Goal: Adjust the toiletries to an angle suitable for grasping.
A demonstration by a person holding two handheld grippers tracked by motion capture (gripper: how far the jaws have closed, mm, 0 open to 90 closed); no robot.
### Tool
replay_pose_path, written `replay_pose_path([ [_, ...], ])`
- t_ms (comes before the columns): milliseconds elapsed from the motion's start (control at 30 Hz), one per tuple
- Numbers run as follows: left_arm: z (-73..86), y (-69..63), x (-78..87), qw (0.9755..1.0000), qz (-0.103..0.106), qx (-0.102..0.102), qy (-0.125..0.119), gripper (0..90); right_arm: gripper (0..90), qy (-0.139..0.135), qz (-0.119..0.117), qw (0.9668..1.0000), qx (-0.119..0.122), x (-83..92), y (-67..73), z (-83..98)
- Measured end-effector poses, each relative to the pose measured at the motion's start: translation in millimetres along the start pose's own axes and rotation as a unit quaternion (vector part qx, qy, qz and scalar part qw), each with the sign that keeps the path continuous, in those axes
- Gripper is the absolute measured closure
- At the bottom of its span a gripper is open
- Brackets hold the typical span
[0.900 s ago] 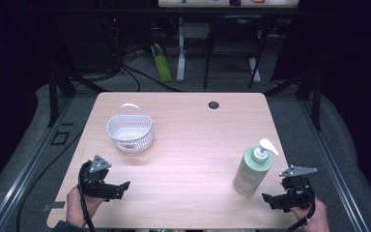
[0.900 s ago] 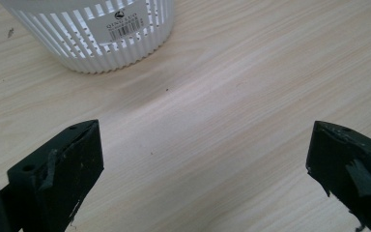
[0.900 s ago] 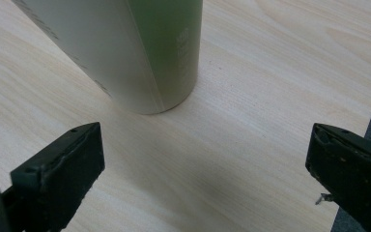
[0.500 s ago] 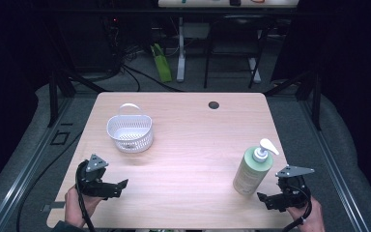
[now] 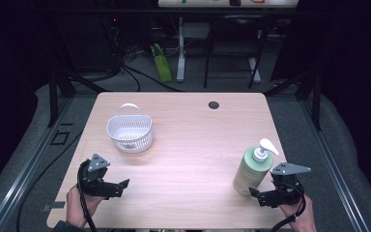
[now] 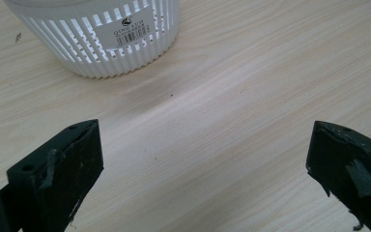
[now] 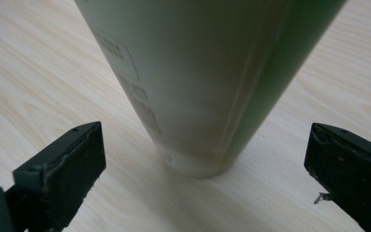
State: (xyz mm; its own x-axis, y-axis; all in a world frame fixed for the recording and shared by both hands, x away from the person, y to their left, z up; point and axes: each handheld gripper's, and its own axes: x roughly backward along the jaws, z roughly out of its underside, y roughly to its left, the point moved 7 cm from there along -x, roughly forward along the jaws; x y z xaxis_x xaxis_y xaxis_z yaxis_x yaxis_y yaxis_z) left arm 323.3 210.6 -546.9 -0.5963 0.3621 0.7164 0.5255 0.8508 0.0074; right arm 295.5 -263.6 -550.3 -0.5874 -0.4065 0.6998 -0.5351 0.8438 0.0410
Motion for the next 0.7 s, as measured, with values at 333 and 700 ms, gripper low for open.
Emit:
replay_pose_path([
  [333,-0.7,-1.3,-1.0,1.0,-0.001,-0.006,0.001,0.0,6.9,-0.056,0.004,0.9984,0.003,4.1,3.6,-16.9],
  [700,-0.6,-1.2,-1.7,1.0,0.0,-0.008,0.002,0.0,13.3,-0.077,0.012,0.9969,0.003,4.8,4.0,-23.3],
])
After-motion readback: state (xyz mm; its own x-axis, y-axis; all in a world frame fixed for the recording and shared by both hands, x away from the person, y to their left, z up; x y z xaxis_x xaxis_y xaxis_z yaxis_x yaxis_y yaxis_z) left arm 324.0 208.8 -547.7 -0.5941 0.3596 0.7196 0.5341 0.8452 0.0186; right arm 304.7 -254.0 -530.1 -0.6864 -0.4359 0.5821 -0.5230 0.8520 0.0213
